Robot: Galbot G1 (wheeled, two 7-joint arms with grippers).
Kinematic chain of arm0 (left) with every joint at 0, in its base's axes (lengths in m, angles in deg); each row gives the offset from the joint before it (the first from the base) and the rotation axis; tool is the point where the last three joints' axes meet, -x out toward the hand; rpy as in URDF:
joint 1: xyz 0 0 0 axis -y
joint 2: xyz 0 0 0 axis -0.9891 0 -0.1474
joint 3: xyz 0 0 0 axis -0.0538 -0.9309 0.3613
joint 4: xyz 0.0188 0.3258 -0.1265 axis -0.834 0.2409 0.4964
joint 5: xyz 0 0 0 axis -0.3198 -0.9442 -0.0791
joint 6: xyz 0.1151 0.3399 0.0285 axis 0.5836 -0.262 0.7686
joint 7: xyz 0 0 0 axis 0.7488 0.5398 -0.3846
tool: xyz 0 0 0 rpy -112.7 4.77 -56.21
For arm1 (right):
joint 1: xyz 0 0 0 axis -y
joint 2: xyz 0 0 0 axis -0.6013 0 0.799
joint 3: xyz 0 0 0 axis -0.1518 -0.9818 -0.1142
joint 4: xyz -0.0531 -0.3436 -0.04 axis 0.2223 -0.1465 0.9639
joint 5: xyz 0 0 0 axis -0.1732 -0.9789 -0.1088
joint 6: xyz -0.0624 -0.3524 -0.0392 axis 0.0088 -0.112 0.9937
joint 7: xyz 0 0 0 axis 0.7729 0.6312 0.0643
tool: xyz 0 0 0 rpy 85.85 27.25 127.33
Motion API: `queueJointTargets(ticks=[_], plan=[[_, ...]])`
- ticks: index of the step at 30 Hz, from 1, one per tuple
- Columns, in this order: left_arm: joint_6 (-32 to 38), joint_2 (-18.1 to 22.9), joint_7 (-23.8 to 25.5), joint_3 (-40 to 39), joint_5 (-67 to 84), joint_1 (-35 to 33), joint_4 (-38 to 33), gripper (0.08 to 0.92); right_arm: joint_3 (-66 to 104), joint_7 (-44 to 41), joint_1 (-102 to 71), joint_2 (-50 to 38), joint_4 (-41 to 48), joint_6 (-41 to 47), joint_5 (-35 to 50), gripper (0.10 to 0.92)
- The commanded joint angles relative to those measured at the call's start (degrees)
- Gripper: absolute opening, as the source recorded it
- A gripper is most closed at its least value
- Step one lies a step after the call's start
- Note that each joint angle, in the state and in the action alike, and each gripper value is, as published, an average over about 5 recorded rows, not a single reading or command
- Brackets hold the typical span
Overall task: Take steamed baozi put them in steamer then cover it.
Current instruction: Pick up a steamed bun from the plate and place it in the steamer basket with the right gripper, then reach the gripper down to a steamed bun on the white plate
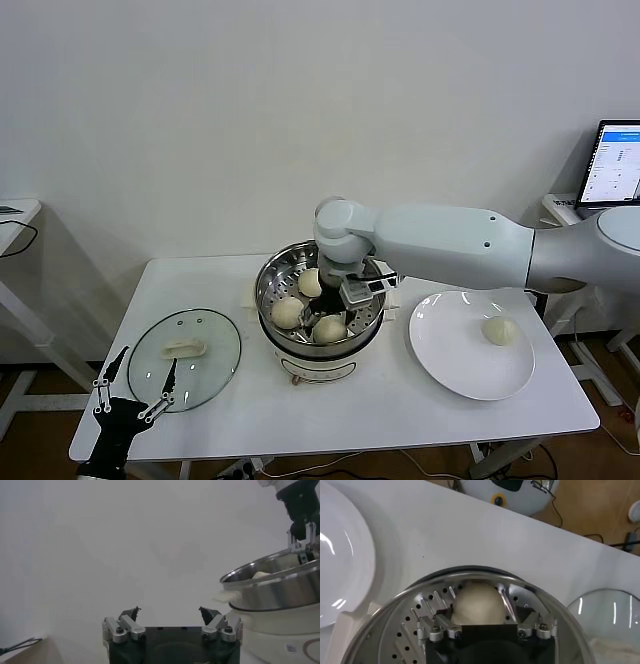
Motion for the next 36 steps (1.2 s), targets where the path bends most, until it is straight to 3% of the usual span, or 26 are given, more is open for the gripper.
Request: queueJointTargets(ticks=[1,6,11,14,22,36], plan=[[-0.1,-0.1,0.0,-0.2,0.0,0.1,0.0,0.823,3.9,-1.9,1.5,-4.2,-0.2,0.6,2.4,0.823],[-0.2,-0.3,0.0,-0.5,-0.1,0.3,0.1,0.823,8.3,-6.4,4.0,-12.0,3.7,6.0,10.2,0.823],[-0.3,-0.5,0.0,-0.8,-0.1,0.4,0.2,0.823,11.2,-9.2,4.6,-20.8,13.1,24.5,24.9,0.823],[-0.3,-0.7,0.0,-0.9,-0.1,0.5,0.1,0.823,11.3,-11.3,4.0,-24.0,20.2,33.3,29.3,0.823],[-0.4,-1.0,0.0,-0.9,-0.2,0.3,-0.1,0.823,9.4,-12.0,-4.4,-29.5,33.6,40.3,29.9,0.823],[-0.7,-0.9,0.0,-1.1,-0.6,-0.1,-0.3,0.823,10.4,-3.9,-17.4,-32.5,32.0,40.8,20.9,0.823]])
